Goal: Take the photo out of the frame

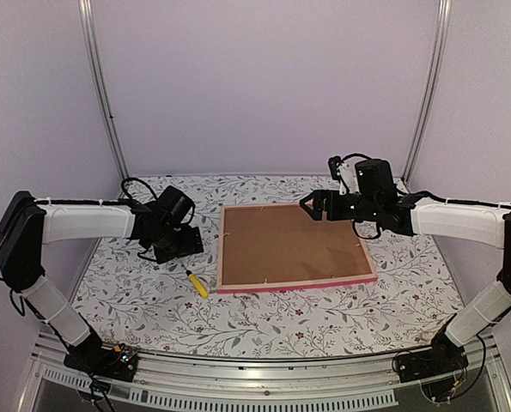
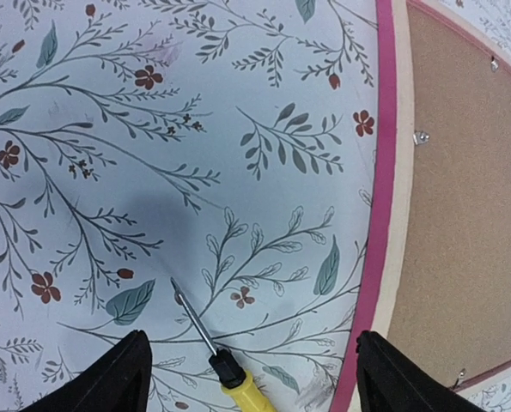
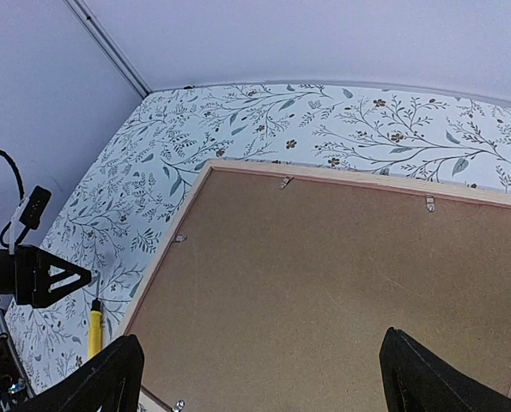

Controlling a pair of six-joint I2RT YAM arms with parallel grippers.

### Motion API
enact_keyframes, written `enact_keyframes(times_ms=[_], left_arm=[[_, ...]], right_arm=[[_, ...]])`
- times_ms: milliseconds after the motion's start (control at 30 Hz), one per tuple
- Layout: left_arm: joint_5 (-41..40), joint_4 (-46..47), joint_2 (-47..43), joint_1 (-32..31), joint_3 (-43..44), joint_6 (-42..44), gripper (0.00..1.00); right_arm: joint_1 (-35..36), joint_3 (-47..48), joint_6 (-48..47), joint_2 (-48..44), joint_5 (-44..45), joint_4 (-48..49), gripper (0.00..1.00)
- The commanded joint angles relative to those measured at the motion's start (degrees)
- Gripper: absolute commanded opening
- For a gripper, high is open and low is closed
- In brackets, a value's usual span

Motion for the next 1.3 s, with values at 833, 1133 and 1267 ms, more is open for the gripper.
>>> enact_keyframes(times_ms=[833, 1133, 1267], left_arm=[[-0.97, -1.28, 8.91, 2.70, 3.06, -10.90, 0.39], [-4.03, -2.73, 10.11, 2.59, 3.77, -11.26, 0.33], [-3.54, -2.17, 10.93, 2.59, 3.93, -11.37, 0.27]], right_arm=[[0.47, -2.38, 0.48, 0.01, -4.57, -0.03, 0.98], [0.46, -2.94, 1.27, 0.19, -4.97, 0.28, 0.98], [0.47, -2.76, 1.70, 0.74, -5.43, 0.33, 0.98]])
